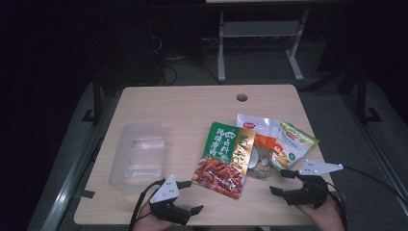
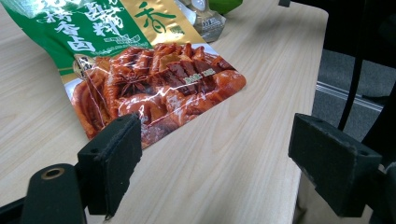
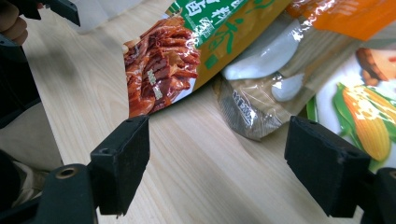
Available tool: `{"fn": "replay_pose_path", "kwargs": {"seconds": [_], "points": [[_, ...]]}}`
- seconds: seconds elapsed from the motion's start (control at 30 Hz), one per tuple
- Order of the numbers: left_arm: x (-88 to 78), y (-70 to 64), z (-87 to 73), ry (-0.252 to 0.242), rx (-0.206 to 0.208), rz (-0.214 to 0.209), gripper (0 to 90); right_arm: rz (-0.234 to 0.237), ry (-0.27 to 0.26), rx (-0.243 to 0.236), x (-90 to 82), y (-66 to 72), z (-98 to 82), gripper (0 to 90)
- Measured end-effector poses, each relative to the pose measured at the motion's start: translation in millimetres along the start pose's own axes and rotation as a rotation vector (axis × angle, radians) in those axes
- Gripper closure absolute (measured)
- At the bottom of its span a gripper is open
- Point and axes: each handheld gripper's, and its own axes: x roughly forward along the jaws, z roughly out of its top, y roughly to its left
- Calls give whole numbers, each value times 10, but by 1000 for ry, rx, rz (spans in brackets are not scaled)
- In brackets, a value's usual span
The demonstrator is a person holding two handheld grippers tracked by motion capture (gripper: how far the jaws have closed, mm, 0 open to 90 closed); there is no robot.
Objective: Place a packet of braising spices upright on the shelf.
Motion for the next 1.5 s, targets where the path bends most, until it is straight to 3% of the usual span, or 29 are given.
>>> {"fn": "replay_pose_path", "kwargs": {"seconds": [0.6, 0.9, 1.0, 1.27, 1.5], "points": [[-15, -47, -2, -4, 15, -17, 170, 1, -11, 16, 82, -46, 183, 193], [-5, -61, 4, -6, 20, -25, 170, 17, 4, 4, 369, -115, 447, 207], [-7, -65, 6, -7, 23, -24, 170, 24, -8, 25, 436, -177, 516, 213], [-18, -61, 11, -12, 28, -24, 170, 6, 9, 27, 633, -271, 681, 232], [-8, -77, 16, -10, 36, -28, 171, 2, 22, 79, 754, -374, 735, 253]]}}
